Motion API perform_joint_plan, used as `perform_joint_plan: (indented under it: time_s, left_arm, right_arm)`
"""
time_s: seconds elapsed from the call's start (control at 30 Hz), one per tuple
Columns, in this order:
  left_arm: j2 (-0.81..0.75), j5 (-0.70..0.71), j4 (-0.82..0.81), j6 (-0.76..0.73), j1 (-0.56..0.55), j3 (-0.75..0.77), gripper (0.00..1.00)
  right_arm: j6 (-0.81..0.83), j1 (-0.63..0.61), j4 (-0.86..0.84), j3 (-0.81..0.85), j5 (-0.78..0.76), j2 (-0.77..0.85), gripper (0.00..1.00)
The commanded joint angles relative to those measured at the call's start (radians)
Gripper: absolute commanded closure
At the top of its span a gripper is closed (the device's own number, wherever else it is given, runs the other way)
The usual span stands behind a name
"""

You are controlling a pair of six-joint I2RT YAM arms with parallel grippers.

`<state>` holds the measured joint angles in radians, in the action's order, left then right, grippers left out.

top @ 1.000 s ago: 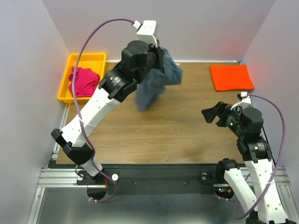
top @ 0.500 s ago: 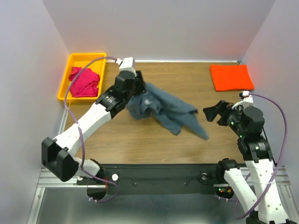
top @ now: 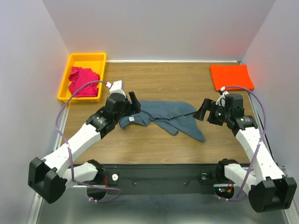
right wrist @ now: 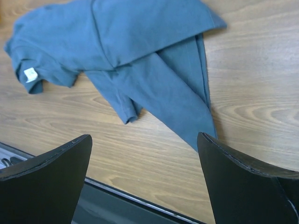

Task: Fold and stack the t-shirts
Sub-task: Move the tshirt to the center of the board, then flatten the tshirt out

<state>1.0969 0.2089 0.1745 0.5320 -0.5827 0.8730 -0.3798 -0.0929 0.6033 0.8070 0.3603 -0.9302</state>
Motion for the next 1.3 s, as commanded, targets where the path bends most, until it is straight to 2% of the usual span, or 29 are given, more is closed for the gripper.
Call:
perform_joint_plan:
  time_s: [0.0,0.07,0.17,0.3,0.47,0.6,0.77,1.03,1.17,1.23,1.27]
  left_arm:
    - [-0.040,-0.020,-0.004,0.112,-0.086,-0.113,0.12]
    - [-0.031,-0.026,-0.033,0.151,-0.130,-0.130,0.13]
    - [0.012,-0.040,-0.067,0.163,-0.137,-0.132,0.13]
    - [0.057,-0.034,-0.136,0.163,-0.135,-0.137,0.16]
    - [0.109,-0.011,-0.208,0.189,-0.128,-0.161,0.18]
    - [0.152,-0.031,-0.244,0.192,-0.106,-0.163,0.18]
    - [0.187,-0.055,-0.282,0.197,-0.031,-0.181,0.18]
    - [0.280,-0.123,-0.332,0.165,0.041,-0.160,0.19]
    - [0.349,-0.138,-0.348,0.151,0.064,-0.149,0.22]
    - [0.379,-0.144,-0.351,0.138,0.081,-0.135,0.28]
    - [0.386,-0.147,-0.349,0.132,0.086,-0.131,0.32]
  right_arm:
    - [0.035,-0.008,0.003,0.006,-0.006,-0.068,0.01]
    - [0.033,-0.008,-0.016,0.012,-0.018,-0.129,0.06]
    - [0.004,-0.007,-0.066,0.035,-0.055,-0.185,0.23]
    - [-0.066,-0.007,-0.137,0.076,-0.103,-0.284,0.34]
    - [-0.163,-0.007,-0.223,0.107,-0.170,-0.433,0.34]
    - [-0.223,0.001,-0.298,0.121,-0.179,-0.515,0.28]
    - [-0.293,0.007,-0.387,0.127,-0.179,-0.602,0.30]
    - [-0.357,0.009,-0.480,0.127,-0.184,-0.708,0.36]
    - [-0.364,0.009,-0.522,0.118,-0.201,-0.726,0.38]
    - [-0.361,0.010,-0.537,0.113,-0.216,-0.730,0.43]
    - [-0.358,0.010,-0.542,0.113,-0.219,-0.730,0.51]
